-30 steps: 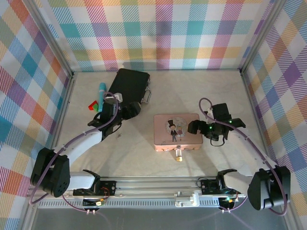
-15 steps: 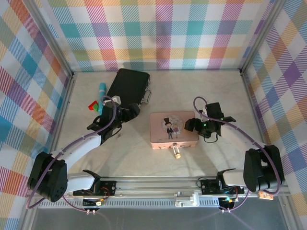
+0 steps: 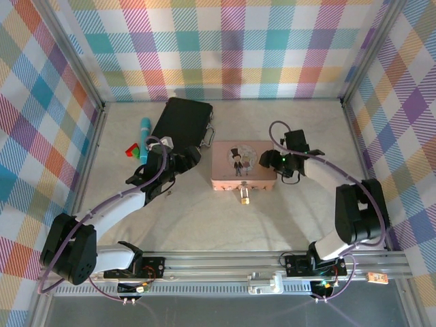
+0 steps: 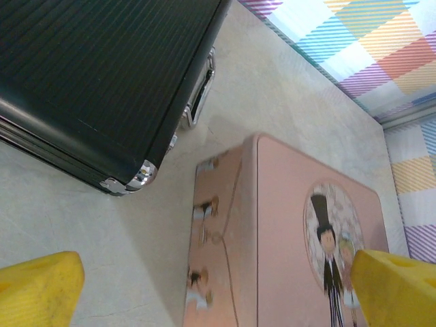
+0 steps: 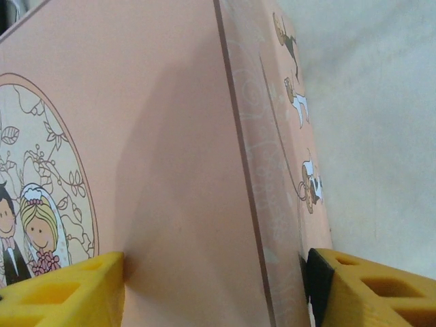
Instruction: Unlock the padlock with the key
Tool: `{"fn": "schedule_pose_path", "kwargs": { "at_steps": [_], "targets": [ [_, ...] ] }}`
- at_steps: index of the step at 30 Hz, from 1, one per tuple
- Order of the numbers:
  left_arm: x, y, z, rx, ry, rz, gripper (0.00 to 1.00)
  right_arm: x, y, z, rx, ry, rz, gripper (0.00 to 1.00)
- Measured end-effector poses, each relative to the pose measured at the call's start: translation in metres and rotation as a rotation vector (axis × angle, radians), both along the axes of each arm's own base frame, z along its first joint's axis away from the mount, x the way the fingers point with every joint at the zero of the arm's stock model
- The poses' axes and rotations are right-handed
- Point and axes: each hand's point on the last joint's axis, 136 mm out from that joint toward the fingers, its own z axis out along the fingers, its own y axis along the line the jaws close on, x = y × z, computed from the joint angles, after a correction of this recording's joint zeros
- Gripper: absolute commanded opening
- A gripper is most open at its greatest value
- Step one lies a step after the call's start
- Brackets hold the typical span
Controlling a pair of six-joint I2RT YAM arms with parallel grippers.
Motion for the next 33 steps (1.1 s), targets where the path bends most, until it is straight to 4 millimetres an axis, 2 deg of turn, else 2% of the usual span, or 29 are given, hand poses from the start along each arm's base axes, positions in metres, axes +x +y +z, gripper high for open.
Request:
{"fn": "schedule_pose_path", "kwargs": {
  "at_steps": [7,13,21,23,26,29,33],
  "targets": [
    [-0.003,0.002,0.002,0.005,0.001,0.004,1.0,0.039,-0.008,0.001,-0.018,-0.016,-0.047,0.66],
    [-0.012,0.014,0.009,0.047,-0.005,0.027,1.0,0.076,-0.02,0.001,-0.015,-0.032,-0.088,0.66],
    [-0.032,0.039,-0.005,0.154,0.058,0.071,1.0,0.121,-0.029,0.005,-0.036,-0.059,-0.088,0.67],
    [-0.038,0.044,-0.012,0.178,0.078,0.074,1.0,0.133,-0.028,0.006,-0.049,-0.07,-0.065,0.71],
    [-0.048,0.05,-0.021,0.211,0.106,0.071,1.0,0.147,-0.026,0.008,-0.068,-0.087,-0.028,0.83],
    [-0.057,0.057,-0.03,0.245,0.134,0.07,1.0,0.148,-0.025,0.009,-0.083,-0.085,0.005,0.91],
    [-0.061,0.063,-0.039,0.277,0.167,0.065,1.0,0.146,-0.025,0.022,-0.099,-0.101,0.032,0.95]
  ]
}}
